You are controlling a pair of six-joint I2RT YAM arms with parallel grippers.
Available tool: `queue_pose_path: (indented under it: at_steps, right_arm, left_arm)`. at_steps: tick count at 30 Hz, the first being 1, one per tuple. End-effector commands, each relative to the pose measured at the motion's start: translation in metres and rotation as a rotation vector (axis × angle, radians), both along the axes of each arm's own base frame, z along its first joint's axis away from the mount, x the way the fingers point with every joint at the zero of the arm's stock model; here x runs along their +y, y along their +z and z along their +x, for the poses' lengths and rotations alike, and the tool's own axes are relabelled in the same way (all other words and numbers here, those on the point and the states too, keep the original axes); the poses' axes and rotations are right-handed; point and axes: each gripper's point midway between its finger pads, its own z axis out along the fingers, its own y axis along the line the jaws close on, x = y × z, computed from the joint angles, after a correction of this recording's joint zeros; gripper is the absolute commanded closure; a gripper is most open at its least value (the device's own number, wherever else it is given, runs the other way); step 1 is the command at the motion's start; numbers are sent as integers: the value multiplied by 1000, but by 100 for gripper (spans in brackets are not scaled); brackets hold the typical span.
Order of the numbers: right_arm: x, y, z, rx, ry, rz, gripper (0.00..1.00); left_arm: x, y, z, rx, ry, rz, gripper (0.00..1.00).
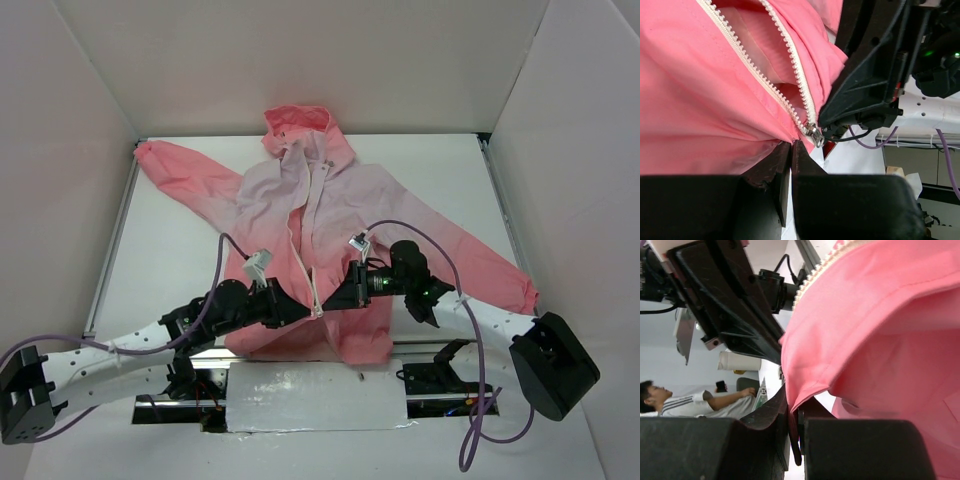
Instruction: Zip up the jacket
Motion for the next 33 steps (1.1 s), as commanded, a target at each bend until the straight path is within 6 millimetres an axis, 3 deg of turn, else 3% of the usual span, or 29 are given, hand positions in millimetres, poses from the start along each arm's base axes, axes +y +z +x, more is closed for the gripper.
queue_pose_path:
  at_steps: [1, 6, 23, 26, 33]
  right_arm:
    - [-2, -8, 16, -47, -81, -38, 98]
    - [-2, -17, 14, -19, -82, -46, 96]
    - [-4, -2, 11, -12, -105, -5, 79]
    - [-5, -1, 12, -19, -115, -7, 74]
    - [-8, 0, 11, -30, -130, -22, 49]
  left_arm:
    - [-7, 24, -11, -51, -74, -83, 100]
    - [-4, 18, -12, -53, -74, -87, 100]
    - [-5, 9, -13, -36, -79, -67, 100]
    - [-7, 8, -15, -26, -92, -71, 100]
    - [-6, 9, -14, -23, -80, -78, 100]
